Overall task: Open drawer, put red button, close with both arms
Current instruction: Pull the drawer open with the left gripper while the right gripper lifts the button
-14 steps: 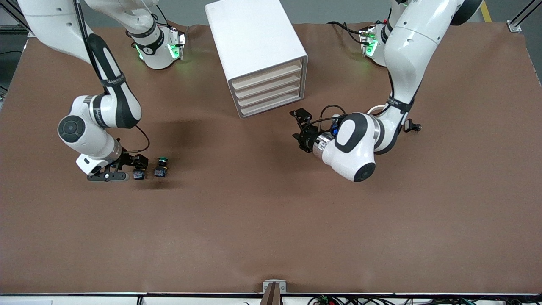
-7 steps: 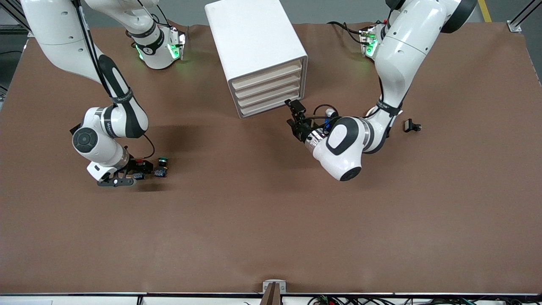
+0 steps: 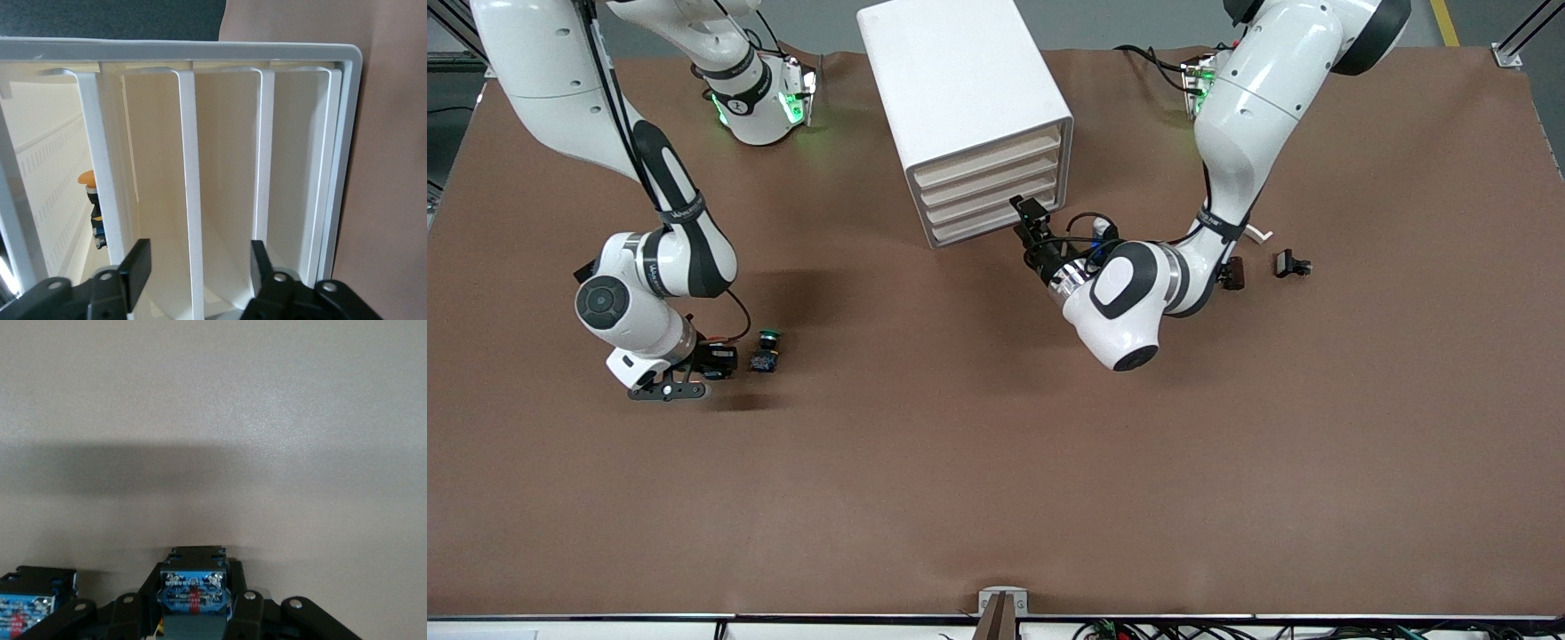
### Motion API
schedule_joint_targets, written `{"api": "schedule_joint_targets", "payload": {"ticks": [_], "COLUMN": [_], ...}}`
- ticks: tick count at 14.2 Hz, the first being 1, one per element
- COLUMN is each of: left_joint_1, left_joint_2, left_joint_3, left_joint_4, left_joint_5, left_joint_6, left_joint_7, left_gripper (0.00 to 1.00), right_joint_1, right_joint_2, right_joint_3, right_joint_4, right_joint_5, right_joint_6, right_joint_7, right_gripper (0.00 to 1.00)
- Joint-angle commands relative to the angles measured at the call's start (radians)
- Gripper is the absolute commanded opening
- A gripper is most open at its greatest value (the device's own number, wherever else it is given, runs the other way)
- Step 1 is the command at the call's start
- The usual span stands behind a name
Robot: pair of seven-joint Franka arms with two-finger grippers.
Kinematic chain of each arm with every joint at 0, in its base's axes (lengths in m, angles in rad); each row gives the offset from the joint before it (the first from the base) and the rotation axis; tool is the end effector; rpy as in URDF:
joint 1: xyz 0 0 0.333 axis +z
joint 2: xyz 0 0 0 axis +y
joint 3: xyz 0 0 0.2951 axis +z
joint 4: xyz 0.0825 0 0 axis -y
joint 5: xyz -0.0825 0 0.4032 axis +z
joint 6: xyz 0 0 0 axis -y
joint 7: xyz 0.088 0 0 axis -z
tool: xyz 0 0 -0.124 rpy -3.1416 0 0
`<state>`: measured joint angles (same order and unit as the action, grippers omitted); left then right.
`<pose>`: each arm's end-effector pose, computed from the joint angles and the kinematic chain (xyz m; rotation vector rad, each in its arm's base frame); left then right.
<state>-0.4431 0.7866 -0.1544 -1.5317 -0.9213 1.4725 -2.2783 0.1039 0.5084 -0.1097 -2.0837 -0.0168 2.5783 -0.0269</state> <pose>0.4640 -0.4307 0.1758 -1.1297 -1.8123 1.3771 0.5835 -0.0062 0.1264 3.0785 0.0752 -0.0188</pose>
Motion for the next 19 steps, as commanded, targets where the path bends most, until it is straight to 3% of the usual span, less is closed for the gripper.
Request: {"api": "schedule_joint_targets", "payload": {"ticks": [1, 5, 10, 16, 19], "left_joint_1": [-0.028, -0.043, -0.086, -0.098, -0.101], "left_joint_2": [0.034, 0.042, 0.043, 0.06, 0.082], "left_joint_3": [-0.001, -0.01, -0.014, -0.013, -0.013], "left_joint_4": [0.028, 0.031, 0.03, 0.03, 0.03], "left_joint_5": [-0.039, -0.06, -0.056, -0.056, -0.056], "left_joint_6": [-0.023, -0.028, -0.055, -0.058, -0.058], "left_joint_7": [-0.02, -0.02, -0.021, -0.021, -0.02], "left_gripper": [0.49, 0.49, 0.44, 0.29, 0.28], "right_joint_1": [-0.004, 0.017, 0.161, 0.431, 0.487], "right_joint_2": [-0.01, -0.115, -0.224, -0.271, -0.265], "right_joint_3": [0.007, 0.007, 0.008, 0.008, 0.007], "right_joint_4": [0.083, 0.256, 0.384, 0.513, 0.54], "right_joint_5": [-0.005, 0.0, 0.011, 0.041, 0.159], "right_joint_6": [-0.137, -0.523, -0.818, -1.001, -0.989], "right_joint_7": [-0.004, 0.013, 0.284, 0.806, 0.97], "right_gripper": [0.1, 0.09, 0.09, 0.09, 0.09]}}
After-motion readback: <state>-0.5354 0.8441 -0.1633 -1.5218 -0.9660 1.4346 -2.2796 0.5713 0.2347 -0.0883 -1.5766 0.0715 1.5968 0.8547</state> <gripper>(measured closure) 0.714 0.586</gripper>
